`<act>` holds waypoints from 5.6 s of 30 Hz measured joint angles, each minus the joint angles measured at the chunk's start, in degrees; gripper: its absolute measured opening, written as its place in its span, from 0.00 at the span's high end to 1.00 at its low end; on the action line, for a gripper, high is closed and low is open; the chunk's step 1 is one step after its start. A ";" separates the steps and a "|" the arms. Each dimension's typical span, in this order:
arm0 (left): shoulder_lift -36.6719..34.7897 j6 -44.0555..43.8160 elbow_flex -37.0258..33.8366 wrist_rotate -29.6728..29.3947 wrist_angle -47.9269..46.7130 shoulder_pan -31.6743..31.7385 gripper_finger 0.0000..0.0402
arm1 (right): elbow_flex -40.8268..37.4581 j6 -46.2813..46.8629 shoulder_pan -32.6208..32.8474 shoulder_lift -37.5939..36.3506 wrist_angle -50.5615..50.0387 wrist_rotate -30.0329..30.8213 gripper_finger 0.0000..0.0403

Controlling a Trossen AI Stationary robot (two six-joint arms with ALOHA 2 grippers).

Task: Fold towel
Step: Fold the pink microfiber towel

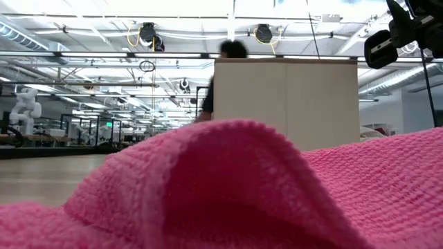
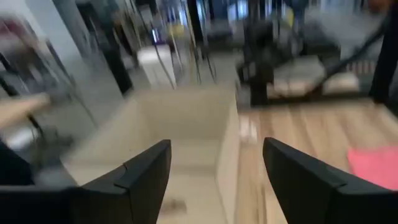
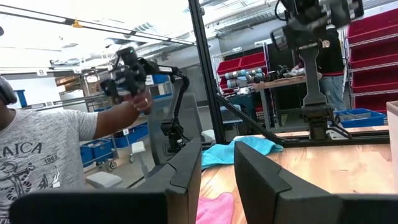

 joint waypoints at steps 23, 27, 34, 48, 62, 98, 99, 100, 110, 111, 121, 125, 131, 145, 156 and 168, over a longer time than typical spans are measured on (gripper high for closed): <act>5.31 -15.00 -25.85 6.34 15.33 -3.48 0.35 | 0.00 -10.11 -0.01 0.00 8.67 0.07 0.80; 5.31 -19.77 -32.89 6.45 24.57 -5.05 0.35 | 0.02 -10.68 0.00 -0.02 15.38 0.00 0.80; 5.31 -31.01 -40.66 6.91 32.77 -10.54 0.35 | 0.02 -12.35 0.00 -0.02 17.07 3.80 0.80; 5.31 -35.93 -42.66 0.55 33.68 -17.53 0.35 | 3.50 -14.28 -0.02 1.50 19.46 19.35 0.80; 5.31 -38.74 -42.66 -1.29 33.52 -17.49 0.35 | 31.02 -19.91 0.00 23.64 6.41 4.76 0.80; 5.29 -40.17 -42.66 2.34 29.70 -17.46 0.35 | 39.62 -23.65 31.89 91.99 14.14 3.18 0.80; 5.29 -40.17 -42.66 2.34 29.68 -17.46 0.35 | 39.62 -23.67 32.36 93.59 15.51 3.19 0.80; 5.29 -40.17 -42.66 2.30 29.68 -17.46 0.35 | 39.79 -23.63 32.77 95.30 16.49 3.21 0.80; 5.29 -40.22 -42.66 0.81 29.68 -17.46 0.35 | 44.66 -22.08 34.32 105.54 14.41 5.44 0.80; 5.29 -40.22 -42.66 0.65 29.69 -17.46 0.35 | 44.74 -22.08 34.40 105.94 13.74 6.40 0.80; 5.30 -40.16 -42.66 0.14 29.71 -17.46 0.35 | 44.85 -19.74 35.48 109.35 17.13 8.89 0.80; 5.29 -39.95 -42.66 -0.46 29.71 -17.46 0.35 | 44.87 -20.36 35.37 111.34 16.67 13.11 0.81; 5.30 -39.95 -42.66 -0.68 29.71 -17.46 0.35 | 44.82 -21.89 35.24 111.02 16.76 13.42 0.97; 5.29 -37.30 -42.66 -0.76 38.88 -17.46 0.35 | 44.82 -29.28 35.14 95.50 8.45 19.27 1.00; 5.37 -26.72 -42.66 -0.81 51.32 -17.17 0.35 | 45.17 -40.24 29.78 82.32 5.50 31.06 1.00; 5.40 -26.60 -42.66 -0.85 48.72 -16.65 0.35 | 60.96 -43.15 25.55 73.09 -17.72 23.67 1.00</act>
